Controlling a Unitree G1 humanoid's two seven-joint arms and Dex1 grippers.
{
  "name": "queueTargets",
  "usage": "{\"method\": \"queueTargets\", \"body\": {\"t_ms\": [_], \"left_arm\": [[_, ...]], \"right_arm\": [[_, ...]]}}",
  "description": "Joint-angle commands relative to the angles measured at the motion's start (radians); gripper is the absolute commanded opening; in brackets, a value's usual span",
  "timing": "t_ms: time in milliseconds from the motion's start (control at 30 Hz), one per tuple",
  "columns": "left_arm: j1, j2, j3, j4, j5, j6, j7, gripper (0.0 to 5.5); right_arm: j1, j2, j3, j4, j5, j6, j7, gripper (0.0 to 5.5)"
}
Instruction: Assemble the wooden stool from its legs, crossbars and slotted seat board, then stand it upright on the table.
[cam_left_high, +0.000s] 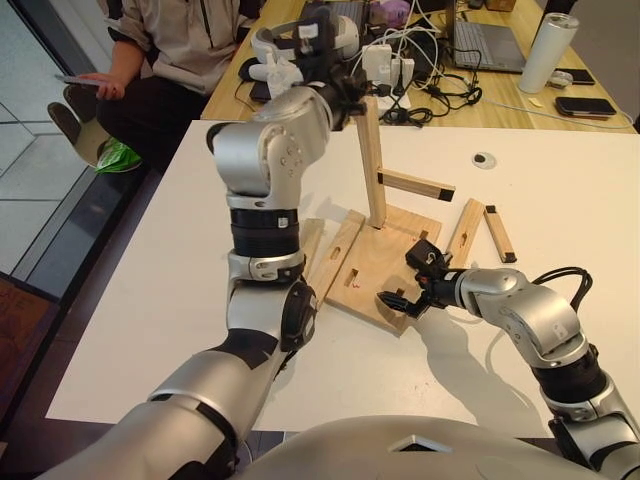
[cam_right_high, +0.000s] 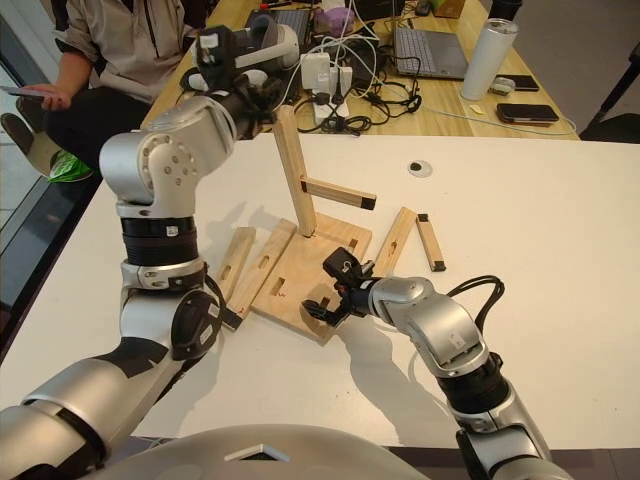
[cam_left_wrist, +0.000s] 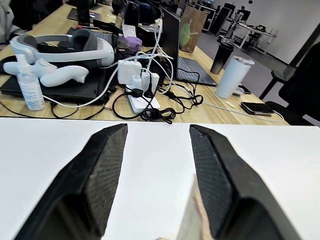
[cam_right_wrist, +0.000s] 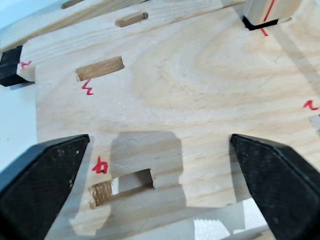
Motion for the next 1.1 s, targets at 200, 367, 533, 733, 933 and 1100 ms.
{"method": "queueTargets", "body": {"t_ms": [200,367,533,733,933,1100], "left_arm": [[-0.012,0.035,0.053,-0.034,-0.019,-0.002,0.035,2.28],[-0.024,0.039,0.060,-0.032,-0.024,-0.010,0.044,2.28],[-0.023,0.052,0.069,-0.037,-0.029,-0.011,0.052,2.28],[-0.026,0.064,0.071,-0.037,-0.035,-0.013,0.059,2.28],[-0.056,0.106,0.036,0.000,-0.016,-0.084,0.030,2.28],[-0.112,0.141,0.030,0.067,-0.026,-0.174,-0.010,2.28]], "right_arm": [[-0.020,-0.132,0.105,-0.009,0.003,-0.018,0.102,5.40],[-0.041,-0.260,0.229,-0.008,-0.071,-0.165,0.203,5.40],[-0.078,-0.421,0.336,0.059,-0.234,-0.386,0.325,5.40],[-0.105,-0.477,0.358,0.149,-0.364,-0.530,0.382,5.40],[-0.084,-0.491,0.340,0.170,-0.424,-0.599,0.417,5.40],[-0.094,-0.404,0.257,0.146,-0.376,-0.540,0.389,5.40]]}}
